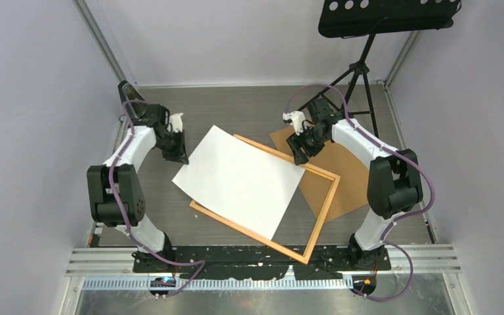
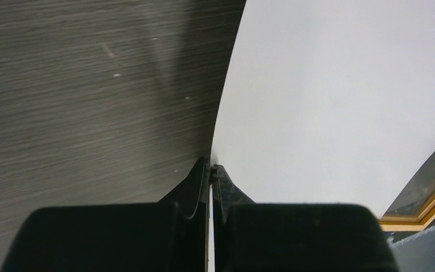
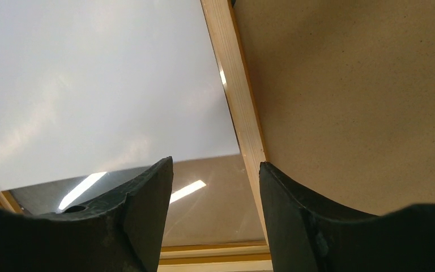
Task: Put the photo into the frame
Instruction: Move the photo to the center of the board.
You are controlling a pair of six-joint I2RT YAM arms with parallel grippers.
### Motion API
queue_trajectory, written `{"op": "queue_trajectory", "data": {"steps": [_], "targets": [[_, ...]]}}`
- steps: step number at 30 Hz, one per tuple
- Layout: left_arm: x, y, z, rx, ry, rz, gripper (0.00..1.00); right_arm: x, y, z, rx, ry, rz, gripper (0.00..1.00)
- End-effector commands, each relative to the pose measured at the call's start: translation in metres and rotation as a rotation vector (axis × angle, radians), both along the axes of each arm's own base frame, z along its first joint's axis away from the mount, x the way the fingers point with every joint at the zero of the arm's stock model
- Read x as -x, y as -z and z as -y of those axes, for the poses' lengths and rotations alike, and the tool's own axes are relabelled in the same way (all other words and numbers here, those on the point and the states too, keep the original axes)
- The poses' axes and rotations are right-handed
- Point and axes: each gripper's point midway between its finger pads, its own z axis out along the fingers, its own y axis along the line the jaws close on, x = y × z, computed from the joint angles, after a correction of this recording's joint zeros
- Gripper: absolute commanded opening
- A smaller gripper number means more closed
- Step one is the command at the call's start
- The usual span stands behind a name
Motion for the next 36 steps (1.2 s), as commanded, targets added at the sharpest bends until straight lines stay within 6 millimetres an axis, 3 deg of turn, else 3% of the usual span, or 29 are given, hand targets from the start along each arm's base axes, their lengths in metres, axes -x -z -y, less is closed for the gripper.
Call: {"op": "queue_trajectory", "data": {"steps": [1, 6, 14, 20, 27, 32, 36], "targets": [[-0.011, -0.035, -0.033, 0.007, -0.087, 0.107, 0.0, -0.008, -0.013, -0.01, -0.032, -0.015, 0.031, 0.63], [-0.01, -0.049, -0.068, -0.02, -0.186, 0.159, 0.0, -0.009, -0.013, -0.012, -0.039, -0.019, 0.033, 0.63], [0.004, -0.081, -0.142, -0.139, -0.395, 0.297, 0.0, -0.011, -0.013, -0.016, -0.058, -0.02, 0.04, 0.64], [0.021, -0.096, -0.178, -0.164, -0.517, 0.348, 0.0, -0.016, -0.014, -0.025, -0.081, -0.028, 0.042, 0.63], [0.034, -0.097, -0.197, -0.137, -0.591, 0.361, 0.0, -0.021, -0.015, -0.031, -0.094, -0.026, 0.055, 0.63], [0.034, -0.082, -0.187, -0.09, -0.53, 0.324, 0.0, -0.02, -0.015, -0.038, -0.101, -0.04, 0.05, 0.63], [0.038, -0.063, -0.181, -0.051, -0.506, 0.252, 0.27, -0.016, -0.017, -0.057, -0.12, -0.083, 0.057, 0.63]]}}
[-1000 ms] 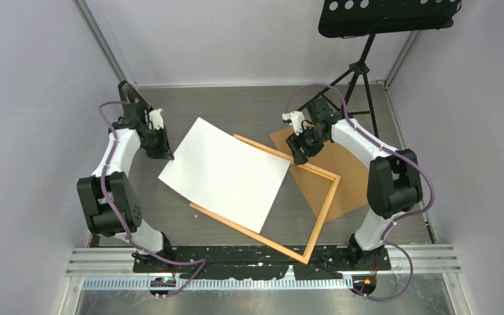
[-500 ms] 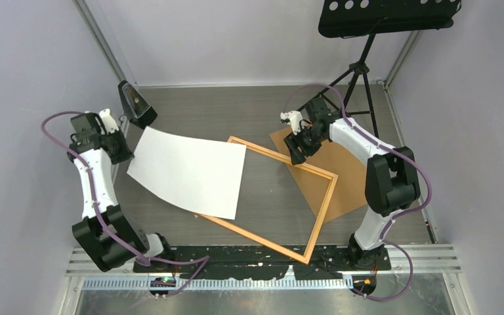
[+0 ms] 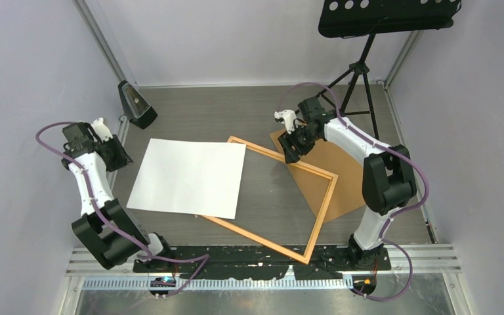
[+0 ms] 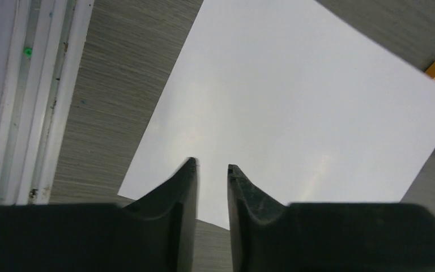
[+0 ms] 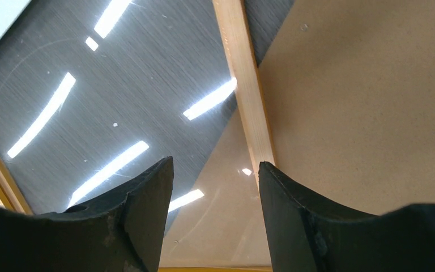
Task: Put the photo into the frame
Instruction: Move the photo to the center of the board.
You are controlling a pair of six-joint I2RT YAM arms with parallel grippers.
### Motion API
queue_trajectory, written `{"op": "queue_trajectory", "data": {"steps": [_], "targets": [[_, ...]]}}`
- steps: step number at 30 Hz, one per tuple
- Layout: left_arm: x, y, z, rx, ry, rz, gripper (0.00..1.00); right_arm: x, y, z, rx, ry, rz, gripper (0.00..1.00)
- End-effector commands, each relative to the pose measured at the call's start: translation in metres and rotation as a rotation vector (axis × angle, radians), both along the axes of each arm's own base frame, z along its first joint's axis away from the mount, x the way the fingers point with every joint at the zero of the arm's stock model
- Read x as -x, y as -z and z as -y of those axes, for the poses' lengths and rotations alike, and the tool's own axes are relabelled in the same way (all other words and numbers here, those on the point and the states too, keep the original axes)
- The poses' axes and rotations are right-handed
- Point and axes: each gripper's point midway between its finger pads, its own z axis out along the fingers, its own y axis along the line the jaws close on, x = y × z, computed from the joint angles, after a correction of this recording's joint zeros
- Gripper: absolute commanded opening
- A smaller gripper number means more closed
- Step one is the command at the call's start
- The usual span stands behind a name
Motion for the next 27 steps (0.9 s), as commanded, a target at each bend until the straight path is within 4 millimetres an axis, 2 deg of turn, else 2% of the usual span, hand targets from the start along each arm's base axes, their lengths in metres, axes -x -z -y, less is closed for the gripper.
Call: {"op": "queue_trajectory", "data": {"steps": [1, 2, 4, 9, 12, 17, 27], "targets": [[0.0, 0.016, 0.011, 0.059, 0.069, -0.033, 0.36, -0.008, -0.021, -0.037, -0.068, -0.062, 0.062, 0.63], [0.002, 0.022, 0.015, 0.067, 0.079, -0.055, 0.46, -0.006, -0.019, -0.047, -0.075, -0.073, 0.055, 0.63], [0.006, 0.033, 0.025, 0.087, 0.107, -0.092, 0.55, -0.008, -0.023, -0.064, -0.114, -0.08, 0.057, 0.63], [0.014, 0.056, 0.055, 0.113, 0.195, -0.178, 0.69, -0.003, -0.026, -0.105, -0.253, -0.059, -0.015, 0.67], [0.015, 0.067, 0.071, 0.128, 0.246, -0.22, 0.72, 0.002, -0.028, -0.127, -0.326, -0.024, -0.055, 0.7], [0.017, 0.077, 0.091, 0.116, 0.358, -0.271, 0.74, 0.017, -0.013, -0.151, -0.346, 0.005, -0.11, 0.73], [0.022, 0.104, 0.107, 0.16, 0.441, -0.375, 0.75, 0.021, 0.023, -0.178, -0.39, 0.052, -0.265, 0.73]]}}
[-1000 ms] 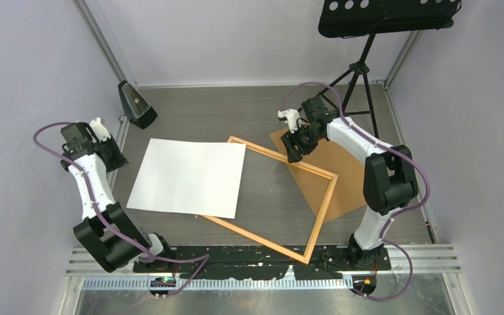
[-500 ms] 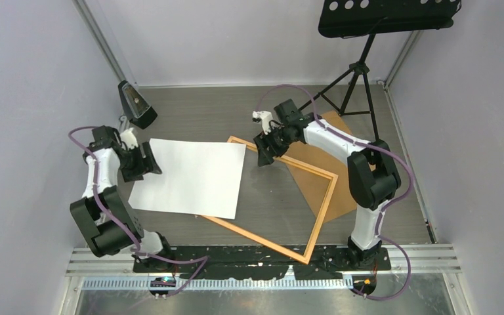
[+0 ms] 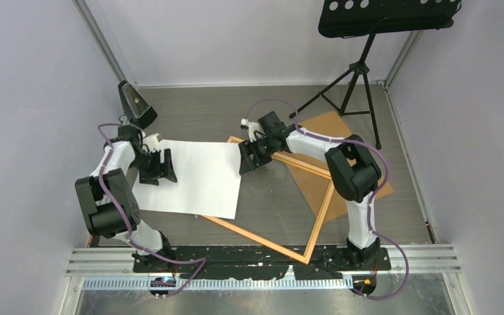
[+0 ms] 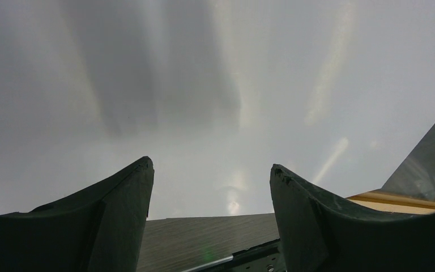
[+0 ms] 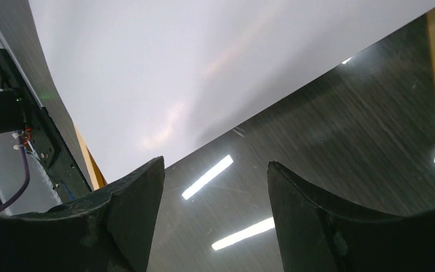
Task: Put the photo into the frame
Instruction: Move the photo to the center of the board.
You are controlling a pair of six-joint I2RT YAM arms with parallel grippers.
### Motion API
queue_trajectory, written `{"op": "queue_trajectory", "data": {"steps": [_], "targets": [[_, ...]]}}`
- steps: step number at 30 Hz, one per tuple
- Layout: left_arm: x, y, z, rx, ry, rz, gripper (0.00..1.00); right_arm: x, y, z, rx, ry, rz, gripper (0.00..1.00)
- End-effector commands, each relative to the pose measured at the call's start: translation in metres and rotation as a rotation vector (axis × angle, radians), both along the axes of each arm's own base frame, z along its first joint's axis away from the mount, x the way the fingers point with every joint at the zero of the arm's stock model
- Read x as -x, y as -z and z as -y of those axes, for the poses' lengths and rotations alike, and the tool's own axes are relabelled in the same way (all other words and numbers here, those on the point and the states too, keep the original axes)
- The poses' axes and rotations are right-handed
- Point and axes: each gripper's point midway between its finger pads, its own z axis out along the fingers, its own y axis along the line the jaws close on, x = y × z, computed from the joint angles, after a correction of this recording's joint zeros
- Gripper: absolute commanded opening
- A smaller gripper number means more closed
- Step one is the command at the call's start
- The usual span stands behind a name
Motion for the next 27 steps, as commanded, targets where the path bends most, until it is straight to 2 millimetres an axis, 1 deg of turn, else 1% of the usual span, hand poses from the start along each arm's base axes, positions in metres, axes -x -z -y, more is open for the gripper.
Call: {"op": "queue_trajectory", "data": {"steps": [1, 5, 9, 10, 14, 19, 20, 21, 24, 26, 27], "targets": [[0.003, 0.007, 0.004, 0.035, 0.026, -0.043, 0.75, -0.006, 0.004, -0.015, -0.059, 0.028, -0.06, 0.73], [0.002, 0.011, 0.006, 0.048, 0.031, -0.058, 0.74, -0.006, 0.011, -0.02, -0.08, 0.028, -0.084, 0.72], [0.0, 0.016, 0.006, 0.055, 0.034, -0.069, 0.74, -0.006, 0.011, -0.03, -0.132, 0.022, -0.113, 0.71], [0.0, 0.016, 0.006, 0.056, 0.034, -0.072, 0.74, -0.007, 0.008, -0.034, -0.154, 0.014, -0.113, 0.71], [-0.001, 0.017, 0.006, 0.056, 0.032, -0.071, 0.74, -0.009, 0.009, -0.045, -0.202, 0.01, -0.142, 0.7], [-0.002, 0.015, 0.005, 0.051, 0.031, -0.067, 0.74, -0.015, -0.002, -0.059, -0.283, 0.015, -0.157, 0.69], [-0.002, 0.015, 0.005, 0.049, 0.03, -0.066, 0.74, -0.015, -0.004, -0.06, -0.288, 0.022, -0.169, 0.68], [-0.002, 0.015, 0.005, 0.049, 0.03, -0.065, 0.74, -0.019, -0.01, -0.063, -0.315, 0.015, -0.147, 0.67], [-0.002, 0.014, 0.006, 0.052, 0.027, -0.062, 0.74, -0.024, -0.022, -0.069, -0.352, 0.014, -0.13, 0.6], [-0.002, 0.013, 0.006, 0.052, 0.026, -0.059, 0.74, -0.029, -0.031, -0.073, -0.373, 0.014, -0.109, 0.53], [-0.002, 0.012, 0.006, 0.052, 0.026, -0.056, 0.74, -0.033, -0.035, -0.075, -0.381, 0.013, -0.096, 0.47]]}}
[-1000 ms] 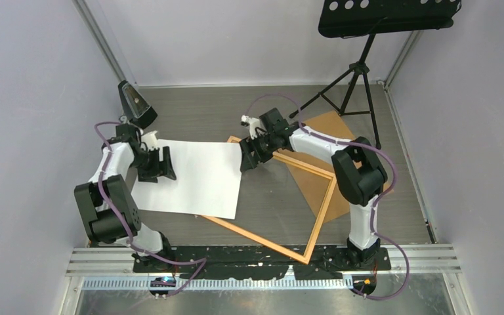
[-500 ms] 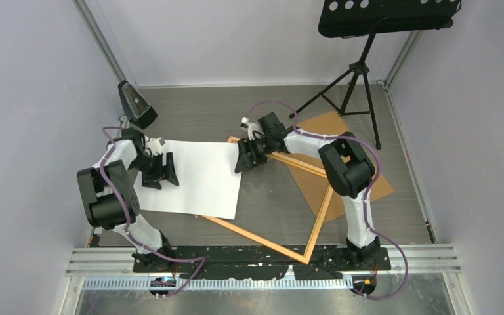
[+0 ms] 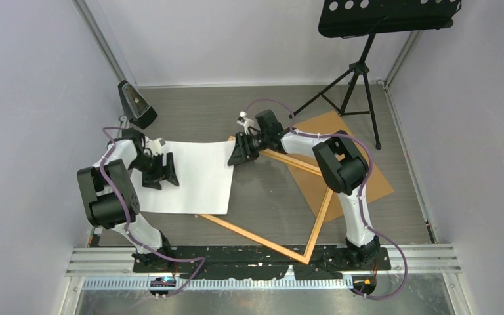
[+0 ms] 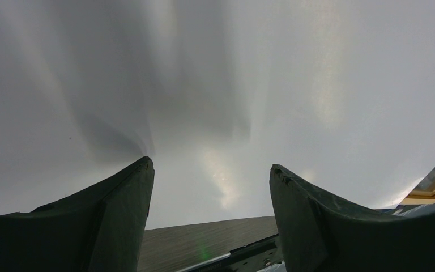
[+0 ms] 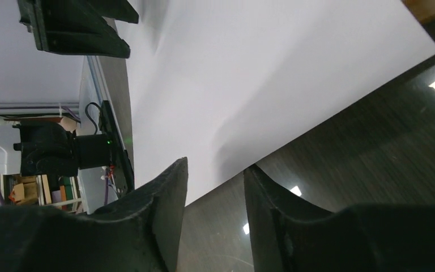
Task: Put the photo into the frame
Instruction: Move the photo to the center of the board.
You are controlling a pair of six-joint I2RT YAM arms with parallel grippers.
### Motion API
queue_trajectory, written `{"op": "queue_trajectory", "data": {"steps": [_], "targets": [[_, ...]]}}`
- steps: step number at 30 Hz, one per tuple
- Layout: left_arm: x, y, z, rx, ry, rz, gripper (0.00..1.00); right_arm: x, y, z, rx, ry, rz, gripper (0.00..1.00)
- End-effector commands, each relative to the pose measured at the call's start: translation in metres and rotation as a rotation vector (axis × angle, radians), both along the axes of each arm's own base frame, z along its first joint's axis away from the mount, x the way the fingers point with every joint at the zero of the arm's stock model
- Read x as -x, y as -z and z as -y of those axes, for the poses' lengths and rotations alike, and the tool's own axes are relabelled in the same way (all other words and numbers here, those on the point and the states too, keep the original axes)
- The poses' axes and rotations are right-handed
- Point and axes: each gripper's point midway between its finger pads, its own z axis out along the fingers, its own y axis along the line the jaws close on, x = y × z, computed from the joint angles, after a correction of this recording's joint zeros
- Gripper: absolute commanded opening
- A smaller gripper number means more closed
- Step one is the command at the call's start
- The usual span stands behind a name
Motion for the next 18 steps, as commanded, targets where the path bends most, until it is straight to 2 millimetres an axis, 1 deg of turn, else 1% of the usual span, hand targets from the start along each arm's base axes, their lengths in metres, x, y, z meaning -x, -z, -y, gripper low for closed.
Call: {"op": "queue_trajectory", "data": {"steps": [1, 2, 3, 4, 5, 6, 8, 9, 11, 13, 16, 17, 18], "targets": [[-0.009, -0.013, 0.001, 0.007, 0.013, 0.052, 0.74, -0.021, -0.04, -0.024, -0.111, -0.005, 0.098, 0.44], [-0.009, -0.014, 0.001, 0.007, 0.013, 0.053, 0.74, -0.026, -0.044, -0.026, -0.117, 0.0, 0.108, 0.38], [-0.009, -0.014, 0.001, 0.007, 0.014, 0.055, 0.73, -0.03, -0.044, -0.028, -0.115, 0.01, 0.111, 0.36], [-0.008, -0.014, 0.002, 0.008, 0.016, 0.055, 0.74, -0.035, -0.047, -0.031, -0.118, 0.014, 0.118, 0.3], [-0.009, -0.015, 0.002, 0.007, 0.015, 0.058, 0.74, -0.039, -0.046, -0.031, -0.109, 0.026, 0.117, 0.28], [-0.008, -0.015, 0.002, 0.01, 0.015, 0.057, 0.74, -0.044, -0.049, -0.034, -0.112, 0.03, 0.131, 0.24], [-0.008, -0.016, 0.003, 0.01, 0.017, 0.063, 0.74, -0.055, -0.048, -0.037, -0.097, 0.047, 0.156, 0.18], [-0.008, -0.017, 0.003, 0.01, 0.017, 0.067, 0.74, -0.059, -0.044, -0.037, -0.07, 0.062, 0.154, 0.16], [-0.009, -0.021, 0.002, 0.003, 0.018, 0.078, 0.73, -0.075, -0.043, -0.042, -0.049, 0.077, 0.176, 0.08], [-0.01, -0.025, 0.0, -0.008, 0.021, 0.093, 0.74, -0.088, -0.038, -0.044, -0.017, 0.098, 0.188, 0.06], [-0.014, -0.036, -0.003, -0.031, 0.029, 0.135, 0.74, -0.114, -0.037, -0.044, 0.019, 0.139, 0.222, 0.06], [-0.015, -0.04, -0.004, -0.038, 0.033, 0.15, 0.75, -0.124, -0.04, -0.047, 0.018, 0.146, 0.234, 0.06], [-0.016, -0.044, -0.004, -0.044, 0.035, 0.165, 0.75, -0.134, -0.039, -0.044, 0.028, 0.163, 0.248, 0.06]]}}
